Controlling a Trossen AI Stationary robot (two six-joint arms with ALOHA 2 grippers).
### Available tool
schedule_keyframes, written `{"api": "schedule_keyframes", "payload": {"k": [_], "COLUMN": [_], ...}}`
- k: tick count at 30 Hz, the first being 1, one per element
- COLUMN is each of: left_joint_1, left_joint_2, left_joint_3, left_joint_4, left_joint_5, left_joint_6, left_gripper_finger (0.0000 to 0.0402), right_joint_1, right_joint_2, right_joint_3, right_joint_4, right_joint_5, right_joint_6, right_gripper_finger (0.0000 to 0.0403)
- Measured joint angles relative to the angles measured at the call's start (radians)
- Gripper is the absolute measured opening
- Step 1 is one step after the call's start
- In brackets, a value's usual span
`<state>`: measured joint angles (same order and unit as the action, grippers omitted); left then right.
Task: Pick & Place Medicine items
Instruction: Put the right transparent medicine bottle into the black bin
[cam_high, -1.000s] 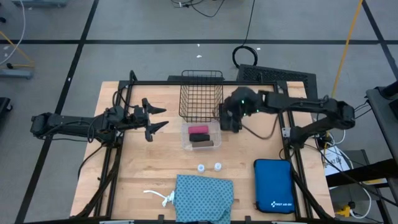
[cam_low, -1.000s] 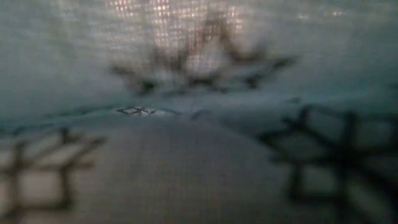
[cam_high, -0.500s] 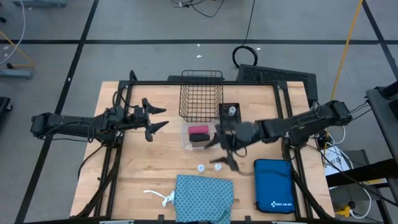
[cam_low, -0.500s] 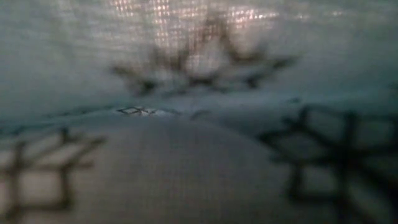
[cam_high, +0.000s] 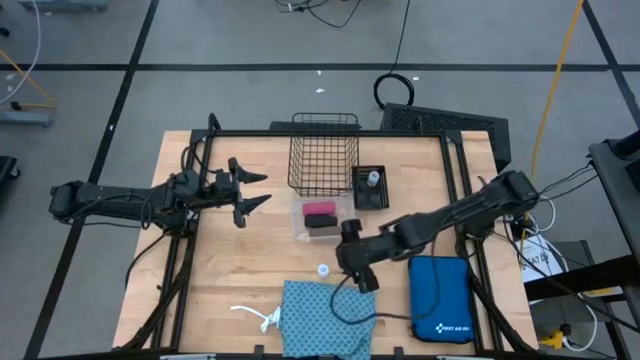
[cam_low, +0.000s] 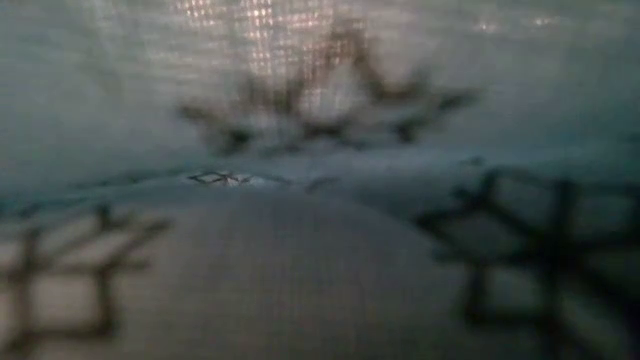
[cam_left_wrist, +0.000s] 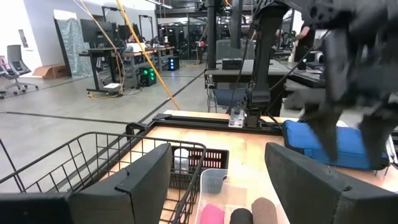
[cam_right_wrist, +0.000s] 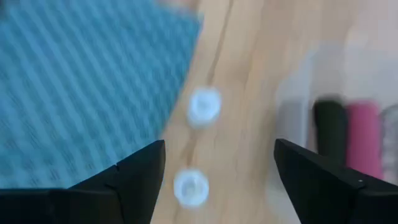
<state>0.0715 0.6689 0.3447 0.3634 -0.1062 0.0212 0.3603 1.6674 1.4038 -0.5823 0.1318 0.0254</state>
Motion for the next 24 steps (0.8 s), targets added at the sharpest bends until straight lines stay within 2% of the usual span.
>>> {"api": "schedule_keyframes", "payload": {"k": [11, 24], "left_joint_1": [0.0, 0.0], "left_joint_2": [0.0, 0.0], "left_joint_3": [0.0, 0.0], "left_joint_4": [0.0, 0.0], "left_joint_5": [0.0, 0.0], "left_joint_6": [0.0, 0.0], "left_gripper_finger": [0.0269, 0.0269], "right_joint_1": [0.0, 0.0], "right_joint_2": [0.148, 0.164], "right_joint_3": [0.0, -0.044], "right_joint_4": [-0.102, -0.071], "right_joint_5": [-0.002, -0.025], "right_joint_6": [-0.021, -0.011], "right_gripper_finger": [0.0288, 0.0283]}}
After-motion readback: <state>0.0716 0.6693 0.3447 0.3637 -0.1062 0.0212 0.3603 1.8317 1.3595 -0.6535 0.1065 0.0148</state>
